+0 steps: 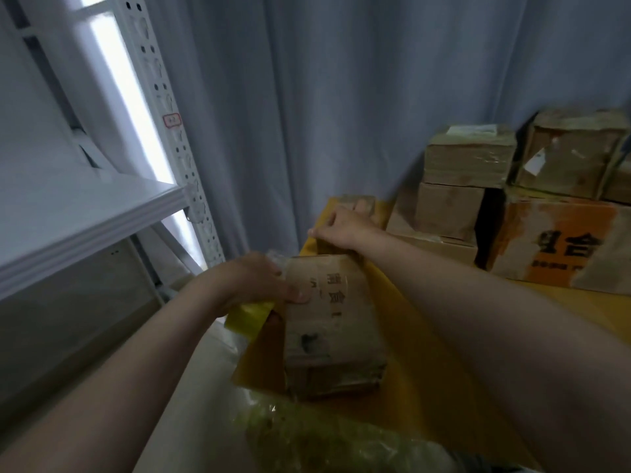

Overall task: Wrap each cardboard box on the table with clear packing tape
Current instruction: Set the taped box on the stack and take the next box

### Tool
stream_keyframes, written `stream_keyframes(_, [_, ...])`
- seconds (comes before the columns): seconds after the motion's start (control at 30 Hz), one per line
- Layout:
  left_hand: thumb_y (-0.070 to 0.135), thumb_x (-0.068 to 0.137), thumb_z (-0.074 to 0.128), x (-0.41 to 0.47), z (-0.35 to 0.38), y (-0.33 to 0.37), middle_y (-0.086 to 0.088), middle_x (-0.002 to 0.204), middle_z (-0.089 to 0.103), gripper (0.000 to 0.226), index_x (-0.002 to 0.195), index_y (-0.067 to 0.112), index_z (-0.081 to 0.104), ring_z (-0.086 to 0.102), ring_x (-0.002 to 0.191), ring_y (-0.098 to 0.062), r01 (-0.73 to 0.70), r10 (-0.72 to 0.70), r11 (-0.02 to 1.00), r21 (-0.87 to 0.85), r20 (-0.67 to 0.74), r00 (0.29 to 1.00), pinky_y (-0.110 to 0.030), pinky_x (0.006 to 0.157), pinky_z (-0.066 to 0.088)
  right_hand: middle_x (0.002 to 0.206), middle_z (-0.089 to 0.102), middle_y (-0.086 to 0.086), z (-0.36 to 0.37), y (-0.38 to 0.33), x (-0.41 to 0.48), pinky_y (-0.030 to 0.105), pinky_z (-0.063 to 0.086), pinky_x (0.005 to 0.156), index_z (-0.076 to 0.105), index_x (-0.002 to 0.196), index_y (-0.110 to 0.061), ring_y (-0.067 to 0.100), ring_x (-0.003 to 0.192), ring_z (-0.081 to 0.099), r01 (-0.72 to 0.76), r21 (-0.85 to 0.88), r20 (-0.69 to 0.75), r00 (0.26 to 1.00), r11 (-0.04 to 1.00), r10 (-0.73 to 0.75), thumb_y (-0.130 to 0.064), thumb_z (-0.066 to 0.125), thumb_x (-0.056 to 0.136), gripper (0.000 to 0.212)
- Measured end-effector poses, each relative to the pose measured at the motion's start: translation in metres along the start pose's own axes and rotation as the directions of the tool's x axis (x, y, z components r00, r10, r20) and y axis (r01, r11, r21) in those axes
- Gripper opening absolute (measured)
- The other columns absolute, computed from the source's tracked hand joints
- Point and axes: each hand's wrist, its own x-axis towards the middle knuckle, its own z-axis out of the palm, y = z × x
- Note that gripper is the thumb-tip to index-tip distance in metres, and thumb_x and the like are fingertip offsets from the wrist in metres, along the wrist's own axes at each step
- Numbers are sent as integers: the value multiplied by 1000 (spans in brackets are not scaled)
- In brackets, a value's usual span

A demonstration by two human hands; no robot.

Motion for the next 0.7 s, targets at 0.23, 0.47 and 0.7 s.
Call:
stream_keyframes(0.23, [43, 67, 90, 8, 0, -1, -2, 78, 79, 49, 101, 11, 75, 74, 67, -16, 59, -49, 993, -102, 91, 995, -31, 69, 63, 155, 41, 12, 25, -7, 32, 48, 44, 108, 40, 149, -22, 39, 140, 42, -73, 7, -34, 997, 997, 73, -70, 62, 76, 90])
stream_keyframes(0.47, [44, 71, 89, -17, 10, 3, -4, 92, 77, 43, 97, 13, 74, 72, 85, -19, 50, -58, 984, -171, -46, 997, -32, 76, 58, 130, 35, 0, -19, -10, -30, 37, 52, 88, 51, 116, -23, 22, 101, 57, 221, 371, -333, 938, 902, -93, -54, 70, 83, 49])
stream_keyframes(0.7, [24, 84, 84, -62, 19, 18, -13, 94, 69, 36, 93, 12, 52, 74, 83, -33, -68, -36, 955, -289, -339, 940, -51, 81, 62, 110, 62, 1, -45, 20, -155, 35, 51, 82, 58, 117, -20, 24, 108, 62, 199, 921, -251, 961, 334, 117, -41, 62, 96, 30])
